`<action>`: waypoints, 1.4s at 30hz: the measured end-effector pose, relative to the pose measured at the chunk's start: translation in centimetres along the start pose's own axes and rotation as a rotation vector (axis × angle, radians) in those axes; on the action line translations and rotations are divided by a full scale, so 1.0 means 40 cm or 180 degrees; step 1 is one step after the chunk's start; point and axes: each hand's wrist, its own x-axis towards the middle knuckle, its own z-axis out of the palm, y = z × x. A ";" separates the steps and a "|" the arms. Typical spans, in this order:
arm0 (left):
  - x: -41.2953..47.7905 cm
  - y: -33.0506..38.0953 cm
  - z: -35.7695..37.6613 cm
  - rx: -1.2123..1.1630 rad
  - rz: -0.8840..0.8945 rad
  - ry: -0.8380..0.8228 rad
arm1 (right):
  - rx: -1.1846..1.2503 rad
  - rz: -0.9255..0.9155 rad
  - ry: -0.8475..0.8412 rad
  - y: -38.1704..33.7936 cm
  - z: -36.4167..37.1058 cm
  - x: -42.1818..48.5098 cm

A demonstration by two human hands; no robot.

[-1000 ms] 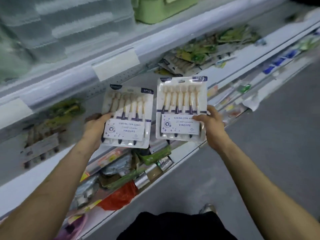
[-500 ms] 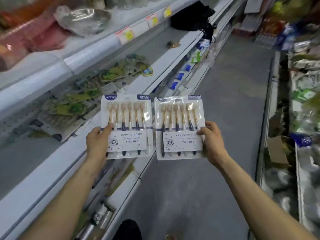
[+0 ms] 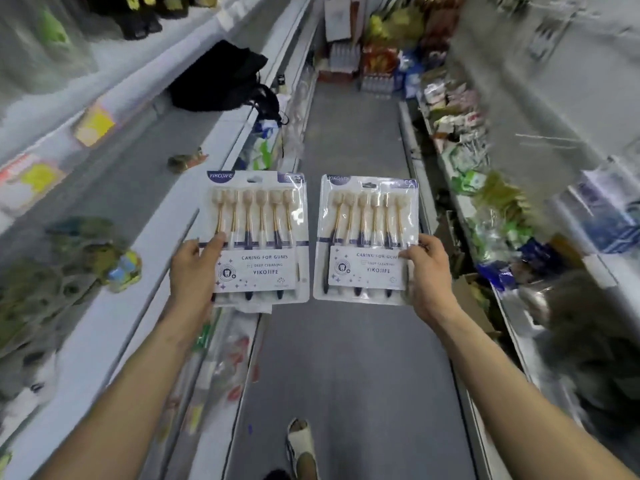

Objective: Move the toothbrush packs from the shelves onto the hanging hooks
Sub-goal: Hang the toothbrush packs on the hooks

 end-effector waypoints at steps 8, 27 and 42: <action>0.387 0.140 0.405 0.0113 0.0122 -0.0656 | -0.0039 -0.0296 0.0742 -0.172 0.010 0.353; 1.259 0.433 1.211 -0.0125 0.0393 -0.0900 | 0.0077 -0.0603 0.0842 -0.559 0.154 1.404; 1.968 0.659 1.851 -0.0092 0.0690 -0.1614 | -0.0102 -0.0820 0.1713 -0.820 0.314 2.110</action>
